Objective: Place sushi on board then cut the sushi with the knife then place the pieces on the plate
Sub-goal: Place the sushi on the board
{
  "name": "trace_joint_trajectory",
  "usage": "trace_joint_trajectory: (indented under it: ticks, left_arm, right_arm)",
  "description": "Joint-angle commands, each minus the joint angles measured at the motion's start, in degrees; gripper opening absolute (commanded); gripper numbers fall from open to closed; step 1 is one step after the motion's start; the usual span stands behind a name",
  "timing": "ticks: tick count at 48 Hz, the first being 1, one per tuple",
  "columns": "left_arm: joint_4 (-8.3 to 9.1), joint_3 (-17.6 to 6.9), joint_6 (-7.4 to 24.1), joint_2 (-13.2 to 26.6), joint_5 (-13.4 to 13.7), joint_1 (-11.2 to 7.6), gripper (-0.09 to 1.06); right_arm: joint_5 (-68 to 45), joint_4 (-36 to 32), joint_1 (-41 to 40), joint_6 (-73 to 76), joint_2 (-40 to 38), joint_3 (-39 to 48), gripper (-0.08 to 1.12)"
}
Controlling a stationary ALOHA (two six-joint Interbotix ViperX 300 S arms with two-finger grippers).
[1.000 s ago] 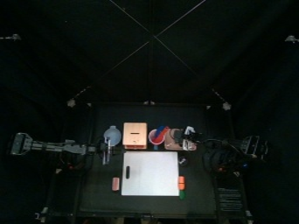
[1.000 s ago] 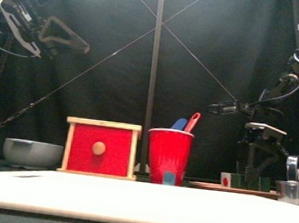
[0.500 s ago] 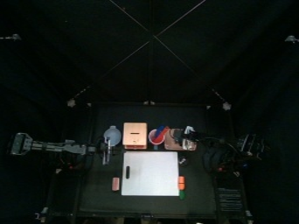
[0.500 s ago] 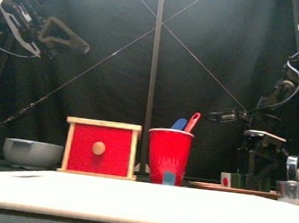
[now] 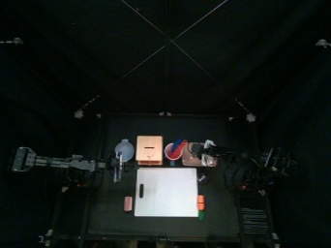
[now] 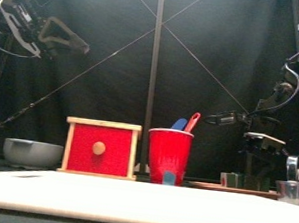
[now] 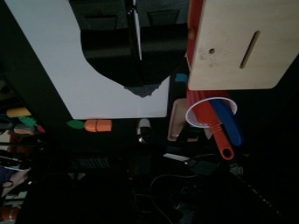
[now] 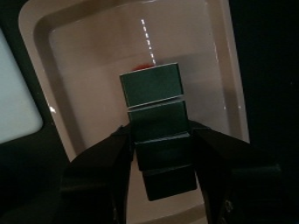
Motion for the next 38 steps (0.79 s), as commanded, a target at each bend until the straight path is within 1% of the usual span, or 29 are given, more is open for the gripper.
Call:
trace_joint_trajectory:
  ticks: [1, 7, 15, 21, 26, 32, 38]
  left_arm:
    - [0.00, -0.79, -0.18, 0.09, -0.53, 0.18, -0.02]
    - [-0.26, -0.88, -0.18, 0.09, -0.53, 0.18, -0.02]
    - [-0.44, -0.88, -0.18, 0.09, -0.53, 0.26, -0.02]
    - [-0.53, -0.97, -0.18, 0.09, -0.53, 0.18, -0.02]
    - [-0.53, -1.05, -0.18, 0.09, -0.53, 0.18, -0.02]
    - [-0.53, -1.05, -0.18, 0.09, -0.53, 0.18, -0.02]
    - [-0.53, -0.88, -0.26, 0.09, -0.53, 0.09, -0.02]
  right_arm:
    - [2.46, 1.85, 0.18, 0.18, -3.78, -1.58, 0.64]
    - [5.89, 5.71, 1.23, 0.26, -7.65, -2.46, 0.64]
    - [9.32, 11.69, 4.92, 1.32, -13.36, -2.81, 0.64]
    - [9.93, 16.61, 7.73, 2.99, -15.64, -2.55, 0.64]
    - [9.58, 20.30, 9.84, 5.62, -15.91, -2.29, 0.64]
    - [6.06, 21.09, 12.66, 12.04, -15.73, -1.76, 0.64]
    - [1.05, 20.13, 15.38, 19.42, -15.73, -0.79, 0.64]
